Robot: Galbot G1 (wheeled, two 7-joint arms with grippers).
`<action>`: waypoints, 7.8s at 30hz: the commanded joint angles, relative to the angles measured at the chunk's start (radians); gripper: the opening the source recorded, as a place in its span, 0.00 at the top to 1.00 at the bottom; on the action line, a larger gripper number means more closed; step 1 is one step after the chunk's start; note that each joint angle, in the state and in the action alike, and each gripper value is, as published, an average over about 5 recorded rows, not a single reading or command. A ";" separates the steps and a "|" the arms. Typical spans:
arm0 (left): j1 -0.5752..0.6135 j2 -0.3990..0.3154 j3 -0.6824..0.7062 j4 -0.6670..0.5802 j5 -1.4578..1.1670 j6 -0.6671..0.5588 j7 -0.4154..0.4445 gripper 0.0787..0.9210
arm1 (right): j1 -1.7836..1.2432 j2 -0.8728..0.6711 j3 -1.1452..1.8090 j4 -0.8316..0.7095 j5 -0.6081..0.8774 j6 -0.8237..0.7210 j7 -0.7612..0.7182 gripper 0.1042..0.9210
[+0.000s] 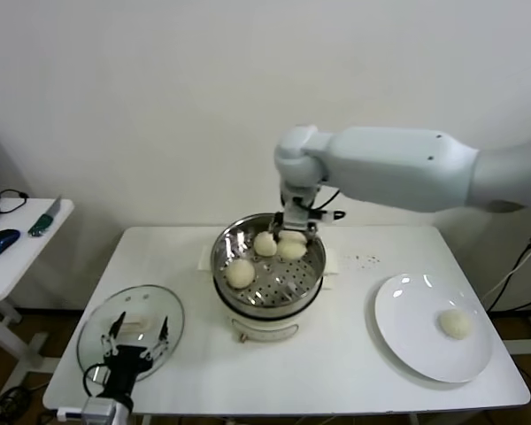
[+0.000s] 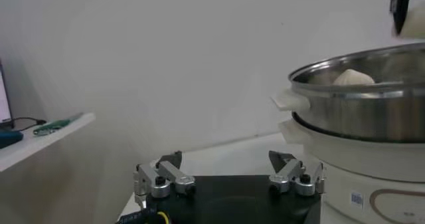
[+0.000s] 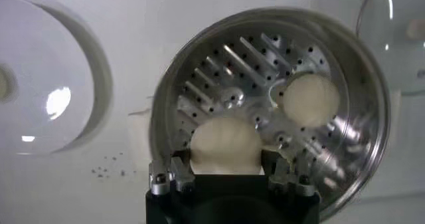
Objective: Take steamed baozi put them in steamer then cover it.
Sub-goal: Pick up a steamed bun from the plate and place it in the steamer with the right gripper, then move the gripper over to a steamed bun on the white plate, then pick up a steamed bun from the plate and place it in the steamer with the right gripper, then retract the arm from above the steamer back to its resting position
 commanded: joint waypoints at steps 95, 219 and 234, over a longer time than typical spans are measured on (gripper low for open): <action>0.016 0.031 0.032 -0.045 0.068 0.044 -0.007 0.12 | -0.822 -0.792 0.597 -0.230 -0.074 -0.566 0.050 0.12; 0.008 0.045 0.077 -0.069 0.086 0.042 0.016 0.12 | 0.002 -0.382 -0.047 -0.023 0.934 -0.555 0.651 0.12; -0.042 0.046 0.087 -0.076 0.157 0.063 -0.041 0.12 | -0.867 -0.827 0.815 0.271 0.809 -0.418 0.961 0.12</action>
